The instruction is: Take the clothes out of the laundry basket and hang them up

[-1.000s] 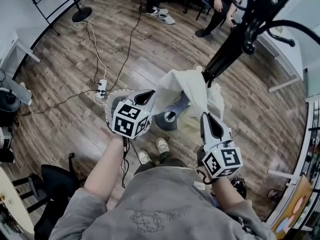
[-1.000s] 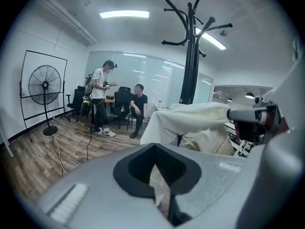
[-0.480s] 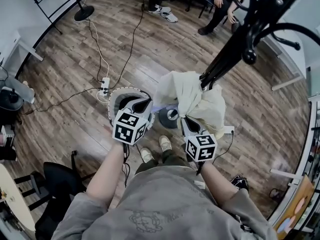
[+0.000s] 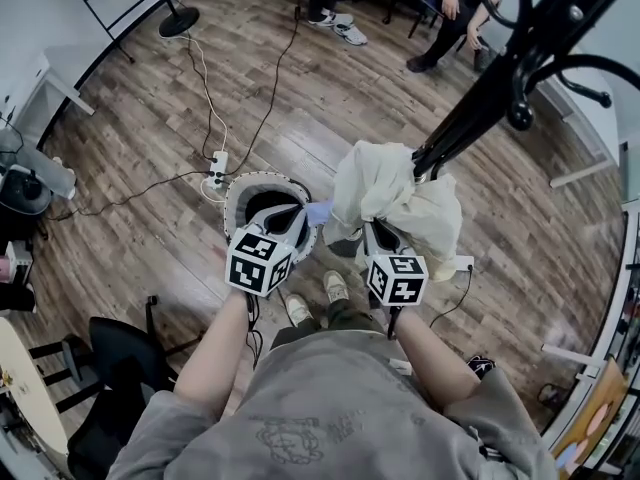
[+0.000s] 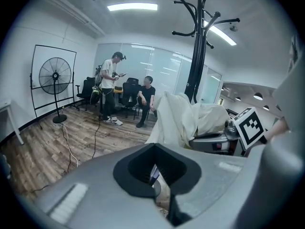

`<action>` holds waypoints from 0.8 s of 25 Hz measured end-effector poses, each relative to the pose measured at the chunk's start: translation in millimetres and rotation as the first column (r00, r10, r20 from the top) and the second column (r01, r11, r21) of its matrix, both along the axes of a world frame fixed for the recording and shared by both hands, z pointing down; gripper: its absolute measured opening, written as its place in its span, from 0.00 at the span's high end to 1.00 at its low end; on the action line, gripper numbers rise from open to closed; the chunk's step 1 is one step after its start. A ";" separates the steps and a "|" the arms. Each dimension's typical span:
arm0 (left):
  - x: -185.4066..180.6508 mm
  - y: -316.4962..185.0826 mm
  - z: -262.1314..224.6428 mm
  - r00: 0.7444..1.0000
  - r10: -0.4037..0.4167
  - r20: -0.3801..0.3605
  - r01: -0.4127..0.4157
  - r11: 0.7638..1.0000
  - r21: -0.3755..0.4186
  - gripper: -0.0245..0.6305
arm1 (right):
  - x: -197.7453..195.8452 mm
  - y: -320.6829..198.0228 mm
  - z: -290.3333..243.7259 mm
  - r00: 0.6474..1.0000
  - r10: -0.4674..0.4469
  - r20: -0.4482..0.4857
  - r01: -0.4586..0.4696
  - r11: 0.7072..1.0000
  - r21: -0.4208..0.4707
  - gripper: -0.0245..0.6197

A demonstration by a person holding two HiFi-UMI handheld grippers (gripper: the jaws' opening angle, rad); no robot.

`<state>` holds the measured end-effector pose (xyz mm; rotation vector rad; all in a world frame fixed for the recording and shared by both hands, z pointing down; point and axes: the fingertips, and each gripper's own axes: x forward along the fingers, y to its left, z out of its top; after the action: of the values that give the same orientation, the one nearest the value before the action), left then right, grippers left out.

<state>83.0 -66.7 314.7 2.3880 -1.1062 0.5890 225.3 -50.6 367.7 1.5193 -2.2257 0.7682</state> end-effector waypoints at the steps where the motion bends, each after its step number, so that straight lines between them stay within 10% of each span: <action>1: -2.2 0.0 0.6 1.000 -0.004 0.000 0.004 1.000 -0.002 0.96 | 1.5 -2.2 -0.4 1.000 0.004 0.000 -0.004 1.000 0.005 0.89; 13: -18.0 -10.3 0.7 0.999 -0.032 0.006 0.033 0.999 -0.014 0.96 | 9.0 -19.4 -3.4 1.000 0.002 -0.014 -0.002 1.000 -0.002 0.89; 20: -15.8 -6.8 2.2 0.999 -0.035 0.004 0.035 0.999 -0.016 0.96 | -0.3 -9.6 -0.5 0.998 -0.068 -0.014 0.068 0.997 -0.042 0.69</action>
<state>67.2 -73.5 316.9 2.3501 -1.1378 0.5886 225.0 -60.2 367.1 1.4179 -2.2244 0.7741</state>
